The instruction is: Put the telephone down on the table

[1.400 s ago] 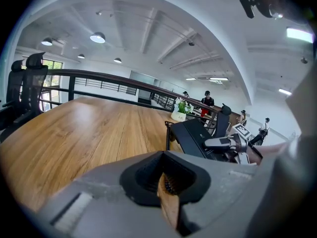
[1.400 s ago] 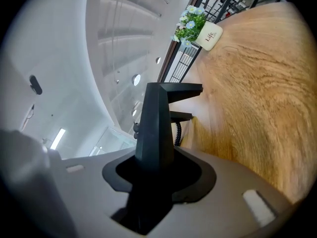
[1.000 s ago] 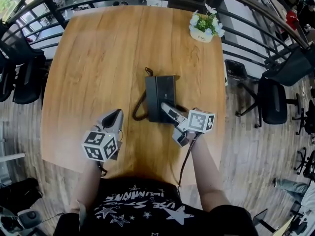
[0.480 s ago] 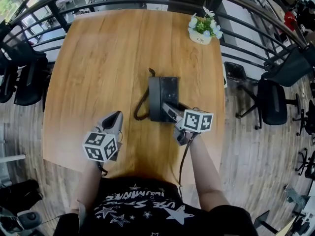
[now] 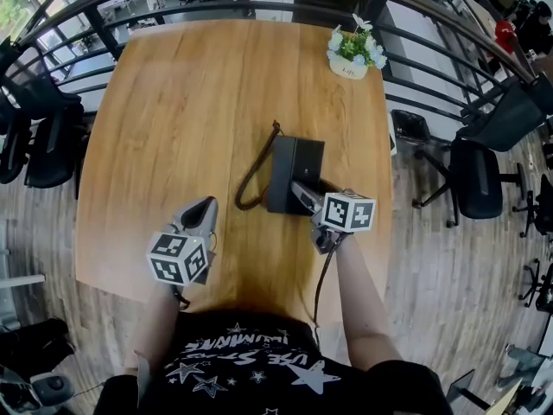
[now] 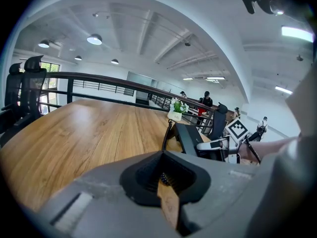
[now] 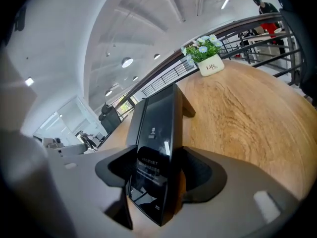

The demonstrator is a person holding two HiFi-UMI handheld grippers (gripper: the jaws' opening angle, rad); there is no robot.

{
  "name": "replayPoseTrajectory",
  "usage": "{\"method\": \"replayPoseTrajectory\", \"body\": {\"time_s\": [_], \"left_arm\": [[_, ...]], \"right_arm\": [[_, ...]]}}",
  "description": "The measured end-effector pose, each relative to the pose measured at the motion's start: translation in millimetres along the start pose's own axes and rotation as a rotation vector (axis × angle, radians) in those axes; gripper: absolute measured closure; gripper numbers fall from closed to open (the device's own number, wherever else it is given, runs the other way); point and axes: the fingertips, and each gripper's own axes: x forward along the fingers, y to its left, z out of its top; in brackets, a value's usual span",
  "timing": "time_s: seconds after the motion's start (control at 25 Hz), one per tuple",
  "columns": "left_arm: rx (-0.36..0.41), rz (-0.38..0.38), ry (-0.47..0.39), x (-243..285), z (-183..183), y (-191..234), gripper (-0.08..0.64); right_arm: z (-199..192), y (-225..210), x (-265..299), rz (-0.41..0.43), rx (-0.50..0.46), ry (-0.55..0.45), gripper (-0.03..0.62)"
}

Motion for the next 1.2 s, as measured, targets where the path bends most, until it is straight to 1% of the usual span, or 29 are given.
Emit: {"method": "replayPoseTrajectory", "body": {"time_s": [0.2, 0.4, 0.48, 0.68, 0.84, 0.92, 1.12, 1.2], "left_arm": [[-0.003, -0.007, 0.0, 0, -1, -4, 0.558], [0.001, -0.013, -0.015, -7, -1, -5, 0.558], [0.005, -0.01, -0.016, -13, -2, -1, 0.558], [0.001, -0.021, -0.014, -29, -9, 7, 0.558], [-0.002, -0.034, -0.004, -46, -18, 18, 0.558], [-0.011, -0.042, -0.002, -55, -20, 24, 0.558], [0.011, -0.072, -0.007, -78, -15, 40, 0.558], [0.013, -0.083, -0.008, -86, -15, 47, 0.558]], "right_arm": [[0, 1, -2, -0.017, -0.018, 0.001, 0.302], [0, 0, -5, -0.064, -0.053, -0.019, 0.311], [1, 2, -9, -0.084, -0.059, -0.033, 0.328], [4, 9, -27, -0.13, -0.075, -0.091, 0.342], [2, 22, -39, -0.192, -0.083, -0.155, 0.344], [-3, 31, -43, -0.221, -0.094, -0.172, 0.364], [-13, 64, -47, -0.246, -0.109, -0.202, 0.365], [-16, 77, -48, -0.258, -0.113, -0.222, 0.379]]}}
